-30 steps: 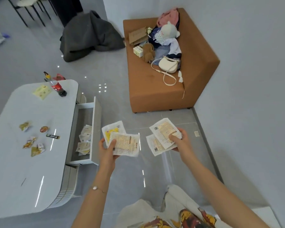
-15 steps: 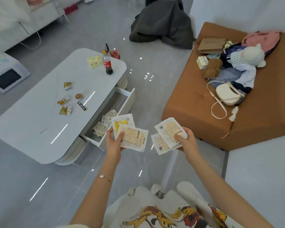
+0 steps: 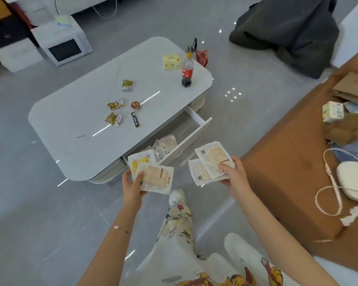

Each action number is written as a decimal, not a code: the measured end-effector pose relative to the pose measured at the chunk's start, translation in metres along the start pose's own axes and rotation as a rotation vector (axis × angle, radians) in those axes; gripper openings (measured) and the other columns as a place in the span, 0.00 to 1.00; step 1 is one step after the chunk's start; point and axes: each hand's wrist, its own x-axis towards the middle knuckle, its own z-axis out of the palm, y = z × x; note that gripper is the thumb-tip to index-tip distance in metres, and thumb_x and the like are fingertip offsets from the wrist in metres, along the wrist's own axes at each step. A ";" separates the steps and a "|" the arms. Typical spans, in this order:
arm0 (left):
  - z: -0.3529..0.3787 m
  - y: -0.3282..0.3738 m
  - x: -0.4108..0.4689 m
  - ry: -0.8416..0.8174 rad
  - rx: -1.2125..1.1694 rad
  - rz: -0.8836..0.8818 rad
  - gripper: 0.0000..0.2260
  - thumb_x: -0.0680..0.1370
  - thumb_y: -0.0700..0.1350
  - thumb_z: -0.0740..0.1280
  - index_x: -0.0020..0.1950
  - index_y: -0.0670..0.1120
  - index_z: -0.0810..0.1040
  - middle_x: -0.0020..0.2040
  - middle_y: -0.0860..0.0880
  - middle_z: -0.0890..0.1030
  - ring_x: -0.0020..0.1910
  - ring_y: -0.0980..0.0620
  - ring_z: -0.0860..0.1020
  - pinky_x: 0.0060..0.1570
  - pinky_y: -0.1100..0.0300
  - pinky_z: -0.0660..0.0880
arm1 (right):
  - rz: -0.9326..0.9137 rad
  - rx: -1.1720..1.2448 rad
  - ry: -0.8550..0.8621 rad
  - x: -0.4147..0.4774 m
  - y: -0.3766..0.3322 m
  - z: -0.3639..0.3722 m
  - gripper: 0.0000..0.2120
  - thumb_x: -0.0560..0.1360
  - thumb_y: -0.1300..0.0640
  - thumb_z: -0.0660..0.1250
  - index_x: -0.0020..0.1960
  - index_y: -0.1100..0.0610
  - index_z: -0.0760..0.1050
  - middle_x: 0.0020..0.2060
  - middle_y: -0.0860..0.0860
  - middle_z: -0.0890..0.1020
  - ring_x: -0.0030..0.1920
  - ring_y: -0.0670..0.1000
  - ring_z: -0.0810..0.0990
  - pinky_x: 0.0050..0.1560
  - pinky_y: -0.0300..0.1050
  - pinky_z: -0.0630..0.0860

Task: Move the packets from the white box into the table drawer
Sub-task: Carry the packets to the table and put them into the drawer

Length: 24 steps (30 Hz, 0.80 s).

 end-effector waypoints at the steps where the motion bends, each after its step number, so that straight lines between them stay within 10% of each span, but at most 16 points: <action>1: 0.004 0.004 0.017 0.025 -0.025 -0.026 0.15 0.79 0.43 0.65 0.64 0.49 0.66 0.55 0.45 0.79 0.46 0.50 0.81 0.34 0.56 0.80 | 0.013 -0.017 -0.008 0.018 -0.005 0.009 0.17 0.75 0.63 0.67 0.61 0.52 0.69 0.54 0.51 0.81 0.50 0.51 0.82 0.48 0.51 0.80; 10: 0.051 0.012 0.154 0.162 -0.088 -0.271 0.15 0.82 0.43 0.60 0.68 0.45 0.65 0.56 0.43 0.76 0.50 0.45 0.79 0.37 0.54 0.81 | 0.172 -0.068 -0.015 0.194 -0.037 0.078 0.15 0.75 0.65 0.67 0.57 0.52 0.69 0.52 0.51 0.80 0.50 0.51 0.81 0.48 0.51 0.80; 24: 0.064 -0.181 0.432 0.358 0.110 -0.414 0.12 0.82 0.45 0.58 0.65 0.50 0.66 0.54 0.46 0.75 0.52 0.46 0.78 0.36 0.56 0.80 | 0.293 -0.365 -0.156 0.561 0.116 0.177 0.19 0.75 0.71 0.64 0.63 0.56 0.69 0.55 0.55 0.78 0.55 0.57 0.78 0.54 0.58 0.78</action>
